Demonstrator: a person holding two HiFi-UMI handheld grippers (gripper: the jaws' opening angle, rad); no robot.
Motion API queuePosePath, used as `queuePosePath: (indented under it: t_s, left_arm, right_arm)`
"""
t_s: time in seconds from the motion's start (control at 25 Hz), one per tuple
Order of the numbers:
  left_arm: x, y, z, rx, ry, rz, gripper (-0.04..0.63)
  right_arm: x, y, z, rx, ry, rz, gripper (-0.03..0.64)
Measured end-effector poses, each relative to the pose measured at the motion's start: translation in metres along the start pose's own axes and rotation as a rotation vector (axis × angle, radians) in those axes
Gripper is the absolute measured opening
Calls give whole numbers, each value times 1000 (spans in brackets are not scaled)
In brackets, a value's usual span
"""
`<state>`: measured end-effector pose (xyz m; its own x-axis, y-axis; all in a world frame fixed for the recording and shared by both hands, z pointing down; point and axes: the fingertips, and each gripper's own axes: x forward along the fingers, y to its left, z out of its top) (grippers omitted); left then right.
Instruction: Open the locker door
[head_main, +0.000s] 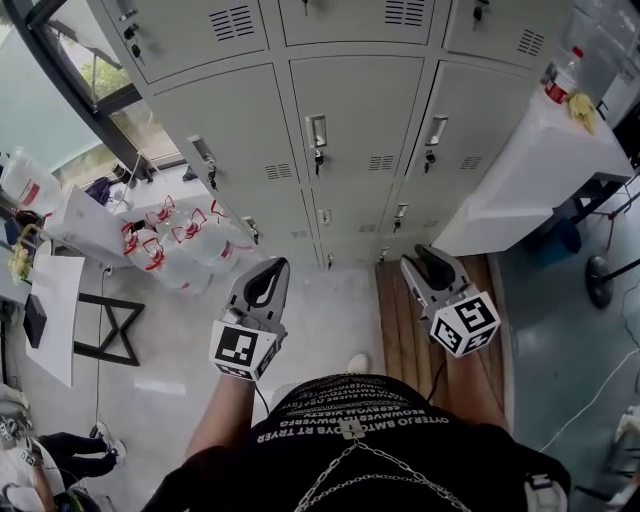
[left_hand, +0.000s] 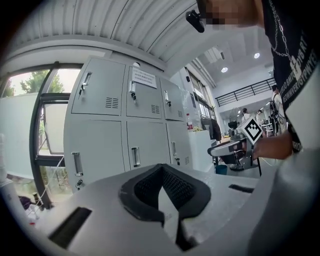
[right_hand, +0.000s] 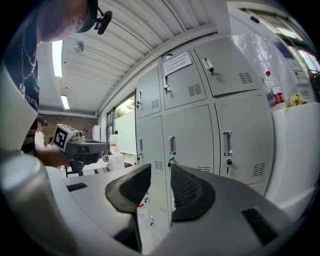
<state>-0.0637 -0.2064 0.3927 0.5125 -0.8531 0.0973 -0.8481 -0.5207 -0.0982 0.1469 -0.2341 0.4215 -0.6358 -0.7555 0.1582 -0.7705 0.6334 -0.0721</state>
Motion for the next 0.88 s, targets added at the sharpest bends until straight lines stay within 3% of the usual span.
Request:
queuePosePath:
  t_s: [0.16, 0.36, 0.6, 0.88]
  left_arm:
    - [5, 6, -3, -5, -6, 75, -3]
    - [-2, 31, -9, -17, -5, 185, -3]
    - [11, 46, -2, 18, -32, 162, -3]
    - [62, 88, -1, 22, -52, 129, -3]
  right_arm:
    - [10, -22, -5, 21, 6, 13, 118]
    - [35, -17, -3, 14, 17, 77, 117]
    - [73, -8, 2, 8, 23, 125, 117]
    - [119, -23, 13, -1, 31, 88, 121]
